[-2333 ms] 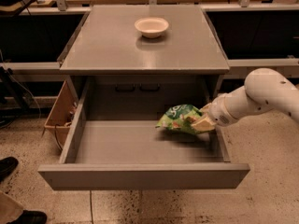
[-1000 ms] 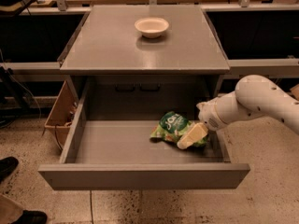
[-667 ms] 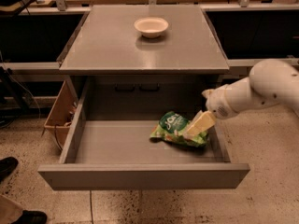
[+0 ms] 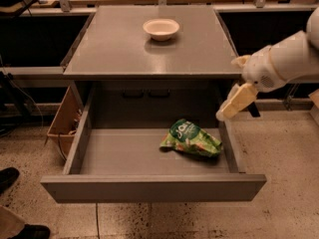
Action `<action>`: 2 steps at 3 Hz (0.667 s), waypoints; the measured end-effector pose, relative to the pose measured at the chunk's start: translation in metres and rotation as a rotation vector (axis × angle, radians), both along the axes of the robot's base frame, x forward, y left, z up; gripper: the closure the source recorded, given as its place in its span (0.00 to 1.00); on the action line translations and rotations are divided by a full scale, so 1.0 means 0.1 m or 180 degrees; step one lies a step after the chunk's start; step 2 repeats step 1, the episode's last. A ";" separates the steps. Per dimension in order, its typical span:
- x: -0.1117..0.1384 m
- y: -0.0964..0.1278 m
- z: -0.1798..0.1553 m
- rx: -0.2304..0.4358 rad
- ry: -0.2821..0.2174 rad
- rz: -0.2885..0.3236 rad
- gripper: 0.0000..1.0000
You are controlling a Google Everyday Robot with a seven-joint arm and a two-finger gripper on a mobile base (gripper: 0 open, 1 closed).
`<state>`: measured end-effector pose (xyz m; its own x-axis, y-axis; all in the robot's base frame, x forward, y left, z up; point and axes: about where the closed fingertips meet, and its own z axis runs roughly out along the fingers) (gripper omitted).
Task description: Place green rice chip bag into top drawer
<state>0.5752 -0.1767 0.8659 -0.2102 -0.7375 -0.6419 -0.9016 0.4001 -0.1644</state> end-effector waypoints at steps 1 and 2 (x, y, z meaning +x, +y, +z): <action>0.01 -0.02 0.26 -0.0027 -0.0074 0.0046 0.00; 0.01 -0.02 0.26 -0.0027 -0.0074 0.0046 0.00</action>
Offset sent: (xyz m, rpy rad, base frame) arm 0.0000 0.0000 0.0000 0.0000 0.0000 0.0000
